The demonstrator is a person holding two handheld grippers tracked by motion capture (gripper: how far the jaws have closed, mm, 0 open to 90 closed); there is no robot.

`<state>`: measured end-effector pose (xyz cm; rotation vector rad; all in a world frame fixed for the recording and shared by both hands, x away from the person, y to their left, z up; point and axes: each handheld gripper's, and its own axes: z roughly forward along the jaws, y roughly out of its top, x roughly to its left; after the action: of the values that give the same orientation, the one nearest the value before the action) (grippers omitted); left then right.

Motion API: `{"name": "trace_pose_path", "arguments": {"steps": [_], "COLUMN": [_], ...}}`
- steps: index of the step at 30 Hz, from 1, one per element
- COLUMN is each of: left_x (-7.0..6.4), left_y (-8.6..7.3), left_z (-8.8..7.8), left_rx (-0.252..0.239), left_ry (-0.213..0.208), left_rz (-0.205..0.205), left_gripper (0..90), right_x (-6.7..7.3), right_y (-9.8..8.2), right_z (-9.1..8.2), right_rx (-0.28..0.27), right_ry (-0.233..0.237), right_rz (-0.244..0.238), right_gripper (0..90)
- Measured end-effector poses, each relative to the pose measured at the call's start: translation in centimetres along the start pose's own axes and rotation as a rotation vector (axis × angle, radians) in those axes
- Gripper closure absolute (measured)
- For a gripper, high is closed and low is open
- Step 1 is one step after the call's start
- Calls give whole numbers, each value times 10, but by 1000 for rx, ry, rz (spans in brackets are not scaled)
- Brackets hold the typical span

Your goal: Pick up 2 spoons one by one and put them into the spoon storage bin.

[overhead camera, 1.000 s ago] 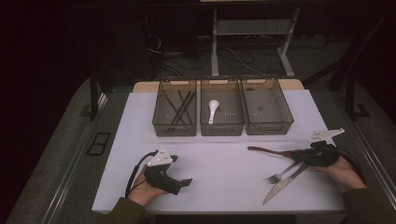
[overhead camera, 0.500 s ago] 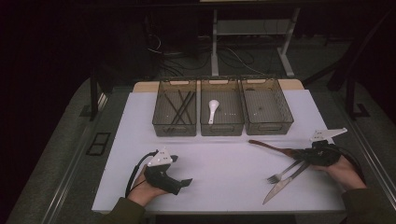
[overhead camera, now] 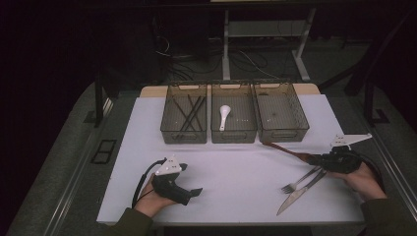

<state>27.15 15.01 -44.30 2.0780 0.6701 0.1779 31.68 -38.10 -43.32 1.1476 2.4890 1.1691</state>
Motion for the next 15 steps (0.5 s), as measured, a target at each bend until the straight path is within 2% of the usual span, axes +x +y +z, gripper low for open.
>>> {"name": "trace_pose_path", "arguments": {"steps": [8, 15], "left_x": [2, 3], "left_y": [-1, -1], "left_z": [-1, -1], "left_rx": [3, 2], "left_ry": [-2, -7], "left_rz": [9, 13], "left_gripper": [0, 0], "right_x": [3, 7], "right_y": [7, 17], "right_z": [-8, -11], "right_rx": [-60, -83], "right_ry": [12, -9], "right_rz": [12, 33], "right_gripper": [789, 788]}}
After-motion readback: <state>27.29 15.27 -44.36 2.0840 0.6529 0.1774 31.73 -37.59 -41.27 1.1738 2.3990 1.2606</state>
